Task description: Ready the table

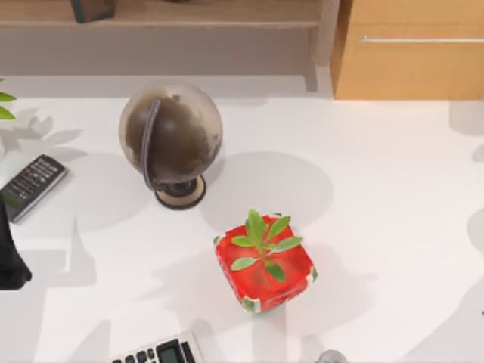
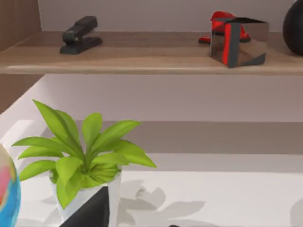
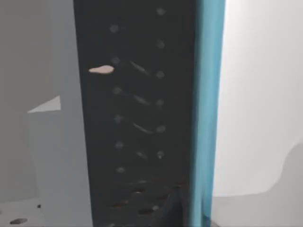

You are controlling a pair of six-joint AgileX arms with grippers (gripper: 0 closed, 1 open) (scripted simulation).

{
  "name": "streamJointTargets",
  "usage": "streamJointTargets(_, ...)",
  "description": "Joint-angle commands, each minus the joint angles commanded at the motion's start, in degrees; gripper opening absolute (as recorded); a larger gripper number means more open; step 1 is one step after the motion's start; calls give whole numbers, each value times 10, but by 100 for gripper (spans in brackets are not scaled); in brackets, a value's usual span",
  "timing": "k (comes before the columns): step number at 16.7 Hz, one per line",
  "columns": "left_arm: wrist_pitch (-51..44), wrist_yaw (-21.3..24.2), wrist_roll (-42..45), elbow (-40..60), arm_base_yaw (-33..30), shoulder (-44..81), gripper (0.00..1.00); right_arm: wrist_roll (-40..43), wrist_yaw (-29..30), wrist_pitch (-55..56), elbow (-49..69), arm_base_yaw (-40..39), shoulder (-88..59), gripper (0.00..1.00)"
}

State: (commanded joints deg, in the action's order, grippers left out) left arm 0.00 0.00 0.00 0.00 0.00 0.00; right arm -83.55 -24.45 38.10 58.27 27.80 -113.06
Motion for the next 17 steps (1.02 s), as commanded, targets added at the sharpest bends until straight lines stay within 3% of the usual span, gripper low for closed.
streamJointTargets(3, 0, 0, 0, 0, 0, 0, 100, 0, 0, 0, 0, 0, 0, 98)
streamJointTargets(4, 0, 0, 0, 0, 0, 0, 100, 0, 0, 0, 0, 0, 0, 100)
streamJointTargets(17, 0, 0, 0, 0, 0, 0, 100, 4, -16, 13, -40, 12, 35, 100)
